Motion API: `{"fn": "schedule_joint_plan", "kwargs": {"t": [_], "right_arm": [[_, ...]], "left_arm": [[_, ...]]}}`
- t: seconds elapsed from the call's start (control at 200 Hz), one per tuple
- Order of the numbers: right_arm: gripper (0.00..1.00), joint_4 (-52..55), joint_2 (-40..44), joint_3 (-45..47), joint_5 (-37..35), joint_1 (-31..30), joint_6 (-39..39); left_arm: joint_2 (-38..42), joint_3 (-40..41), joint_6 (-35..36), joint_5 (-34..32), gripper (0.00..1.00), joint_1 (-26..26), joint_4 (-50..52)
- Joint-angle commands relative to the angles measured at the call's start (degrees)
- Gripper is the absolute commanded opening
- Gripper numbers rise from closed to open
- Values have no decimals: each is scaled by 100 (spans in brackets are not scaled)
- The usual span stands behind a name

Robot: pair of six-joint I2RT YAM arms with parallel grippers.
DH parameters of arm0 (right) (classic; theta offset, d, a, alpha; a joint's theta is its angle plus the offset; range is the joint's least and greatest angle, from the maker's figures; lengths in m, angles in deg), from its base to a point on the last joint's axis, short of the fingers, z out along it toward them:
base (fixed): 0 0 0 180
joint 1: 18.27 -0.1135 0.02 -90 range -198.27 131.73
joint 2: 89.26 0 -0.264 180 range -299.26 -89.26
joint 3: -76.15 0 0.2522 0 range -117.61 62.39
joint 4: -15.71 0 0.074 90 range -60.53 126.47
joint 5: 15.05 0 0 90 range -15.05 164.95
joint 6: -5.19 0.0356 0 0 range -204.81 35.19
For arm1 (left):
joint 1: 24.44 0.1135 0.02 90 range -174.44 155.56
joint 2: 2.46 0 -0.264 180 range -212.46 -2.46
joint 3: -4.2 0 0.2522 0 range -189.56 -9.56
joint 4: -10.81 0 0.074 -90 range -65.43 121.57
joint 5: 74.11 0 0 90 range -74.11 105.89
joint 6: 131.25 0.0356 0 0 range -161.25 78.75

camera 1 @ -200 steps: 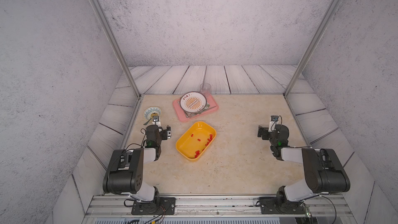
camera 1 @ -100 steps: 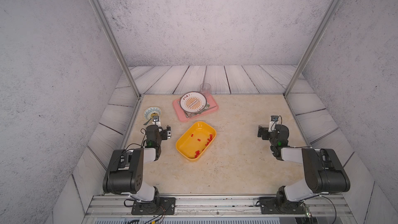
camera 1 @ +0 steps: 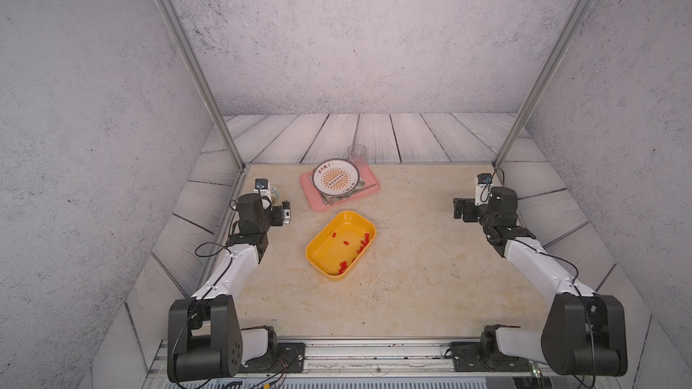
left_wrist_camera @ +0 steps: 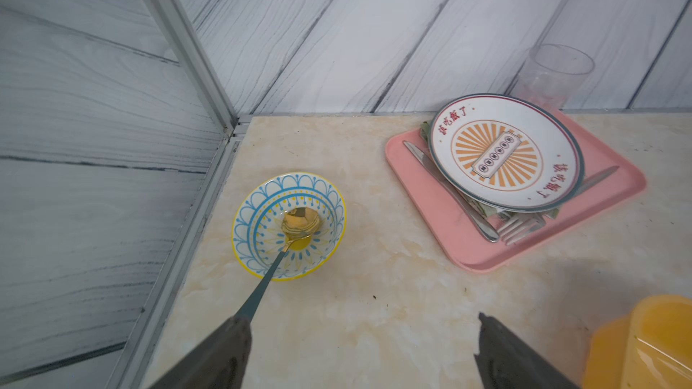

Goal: Take the screw protection sleeves out of the storage box
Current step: Adjust the storage box at the center of the board.

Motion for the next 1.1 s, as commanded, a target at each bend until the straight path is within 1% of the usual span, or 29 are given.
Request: {"fn": "schedule_joint_plan", "kwargs": {"t": [0.0, 0.045, 0.09, 0.205, 0.295, 0.355, 0.475, 0.54, 0.691, 0.786, 0.866, 1.021, 1.091], "right_arm": [[100, 1862, 311, -578, 1438, -28, -882], [97, 2458, 261, -900, 2047, -45, -1228], [96, 2862, 184, -1158, 2315, -70, -1271], [96, 3506, -50, -1628, 2618, -230, -1476], [95, 3852, -256, -1917, 2603, -542, -1683], [94, 3934, -403, -2036, 2363, -857, -1853], [94, 3988, -775, -2198, 1933, -1579, -2224], [93, 3977, -942, -2250, 1948, -1754, -2236], [93, 3888, -1160, -2206, 2092, -1971, -2264], [92, 3834, -1193, -2089, 2100, -2031, -2340], [91, 3832, -1193, -2013, 2104, -2040, -2357], [91, 3849, -1198, -1896, 2165, -2057, -2346], [90, 3850, -1205, -1870, 2210, -2066, -2327]], "left_arm": [[97, -672, 1257, 1293, 99, 35, 2596], [73, -930, 1760, 1682, 99, 25, 3334], [83, -1059, 2047, 1912, 99, 19, 3830], [121, -1127, 2624, 2290, 98, -29, 4637], [15, -1181, 2762, 2208, 93, -216, 4934], [-128, -1200, 2655, 2011, 89, -435, 4894], [-567, -1286, 2371, 1330, 81, -1071, 4633], [-933, -1381, 2250, 1070, 78, -1249, 4467], [-1815, -1899, 2127, 904, 73, -1458, 4448], [-2371, -2232, 1938, 680, 63, -1672, 4529], [-2766, -2484, 1751, 560, 48, -1845, 4658], [-2986, -2475, 1155, 365, 31, -1997, 4433], [-2985, -2454, 844, 306, 25, -2044, 4424]]}}
